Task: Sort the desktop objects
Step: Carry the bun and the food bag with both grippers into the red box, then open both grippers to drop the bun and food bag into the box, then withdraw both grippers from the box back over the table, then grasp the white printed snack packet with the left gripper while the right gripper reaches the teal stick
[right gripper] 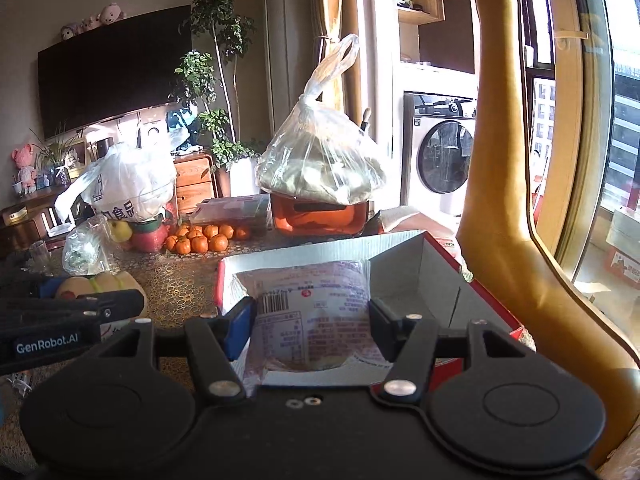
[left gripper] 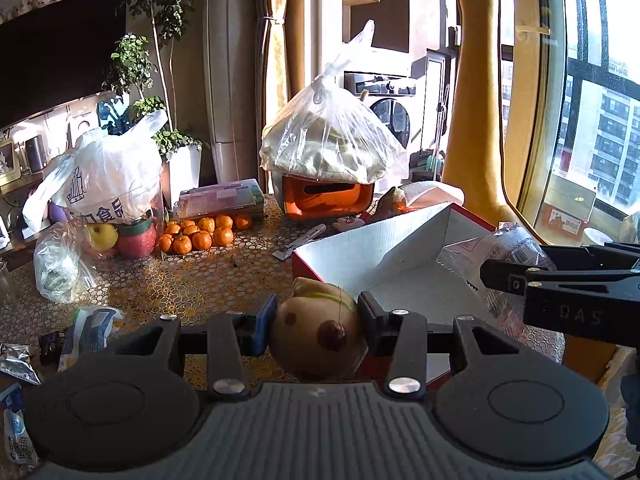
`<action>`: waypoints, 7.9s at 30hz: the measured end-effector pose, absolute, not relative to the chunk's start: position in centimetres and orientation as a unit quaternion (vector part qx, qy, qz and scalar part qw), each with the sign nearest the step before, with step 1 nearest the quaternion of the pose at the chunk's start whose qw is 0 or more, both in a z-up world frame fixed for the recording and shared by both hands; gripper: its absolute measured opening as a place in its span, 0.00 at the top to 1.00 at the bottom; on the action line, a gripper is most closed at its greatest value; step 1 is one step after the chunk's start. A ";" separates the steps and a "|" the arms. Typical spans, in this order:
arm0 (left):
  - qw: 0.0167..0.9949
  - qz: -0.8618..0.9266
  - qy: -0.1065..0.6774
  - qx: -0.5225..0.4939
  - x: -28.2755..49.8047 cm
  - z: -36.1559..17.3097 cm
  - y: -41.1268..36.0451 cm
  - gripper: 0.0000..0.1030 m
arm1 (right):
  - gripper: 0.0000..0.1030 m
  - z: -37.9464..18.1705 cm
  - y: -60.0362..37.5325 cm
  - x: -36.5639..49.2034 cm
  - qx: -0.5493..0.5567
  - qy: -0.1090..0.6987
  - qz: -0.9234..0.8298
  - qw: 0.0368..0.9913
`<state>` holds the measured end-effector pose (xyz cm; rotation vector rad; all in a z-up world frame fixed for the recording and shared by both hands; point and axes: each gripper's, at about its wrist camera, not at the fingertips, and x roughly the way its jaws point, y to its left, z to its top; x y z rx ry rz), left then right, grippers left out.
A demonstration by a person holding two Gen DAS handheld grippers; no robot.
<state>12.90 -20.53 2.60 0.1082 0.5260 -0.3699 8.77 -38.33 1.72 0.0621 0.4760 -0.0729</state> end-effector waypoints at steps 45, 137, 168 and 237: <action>0.874 -0.299 0.349 0.159 22.1 -2.5 -33.0 0.58 | 0.42 -3.3 -46.0 19.9 -0.018 0.377 -0.033 0.925; 0.909 -0.259 0.320 0.071 13.5 5.5 -21.7 0.39 | 0.31 3.6 -40.0 13.7 0.008 0.327 -0.030 0.945; 0.949 -0.135 0.286 0.013 7.1 3.5 -5.9 0.25 | 0.21 3.8 -26.2 8.9 -0.004 0.239 0.057 0.969; 0.946 0.027 0.321 -0.036 16.3 -11.6 10.8 0.00 | 0.15 -11.3 -10.5 20.3 -0.080 0.346 0.111 0.928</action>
